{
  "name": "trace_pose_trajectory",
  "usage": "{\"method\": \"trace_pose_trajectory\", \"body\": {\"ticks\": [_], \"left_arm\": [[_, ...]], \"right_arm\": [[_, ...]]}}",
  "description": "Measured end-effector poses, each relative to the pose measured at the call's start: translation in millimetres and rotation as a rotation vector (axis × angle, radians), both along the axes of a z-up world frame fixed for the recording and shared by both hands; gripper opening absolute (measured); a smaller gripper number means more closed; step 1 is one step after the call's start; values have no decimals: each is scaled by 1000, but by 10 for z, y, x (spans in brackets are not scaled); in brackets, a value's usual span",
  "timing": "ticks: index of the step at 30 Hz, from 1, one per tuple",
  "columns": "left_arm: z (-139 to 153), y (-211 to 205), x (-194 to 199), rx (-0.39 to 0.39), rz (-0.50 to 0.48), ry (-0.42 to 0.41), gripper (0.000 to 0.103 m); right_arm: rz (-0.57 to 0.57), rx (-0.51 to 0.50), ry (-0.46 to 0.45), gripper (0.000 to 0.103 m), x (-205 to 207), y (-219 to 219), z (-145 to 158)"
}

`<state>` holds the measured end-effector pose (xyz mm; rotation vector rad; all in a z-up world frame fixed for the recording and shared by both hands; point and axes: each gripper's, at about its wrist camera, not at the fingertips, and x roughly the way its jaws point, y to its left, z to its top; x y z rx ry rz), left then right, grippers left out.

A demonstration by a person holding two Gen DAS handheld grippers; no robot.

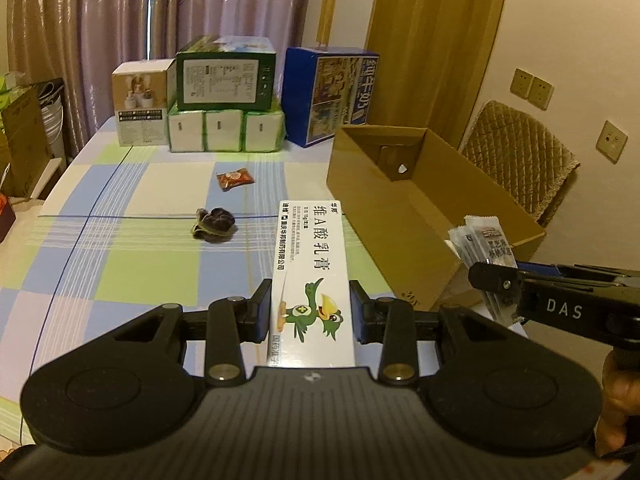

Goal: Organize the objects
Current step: 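Carry the ointment box and wrapped snack toward the cardboard box with both tools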

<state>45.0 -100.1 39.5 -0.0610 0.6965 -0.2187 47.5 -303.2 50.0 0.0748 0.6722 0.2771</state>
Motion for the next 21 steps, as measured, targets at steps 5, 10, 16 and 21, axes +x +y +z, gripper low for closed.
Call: {"method": "trace_pose_trajectory", "body": {"ticks": [5, 10, 16, 21], "left_arm": [[33, -106, -31, 3, -10, -7, 33], [16, -173, -59, 1, -22, 0, 33], [10, -260, -63, 3, -36, 1, 33], [-8, -305, -68, 1, -45, 4, 33]], "right_arm": [[-19, -1, -9, 34, -39, -111, 37], [-39, -3, -13, 34, -57, -206, 56], [-51, -7, -18, 34, -72, -268, 75], [-60, -9, -20, 34, -75, -318, 78]]}}
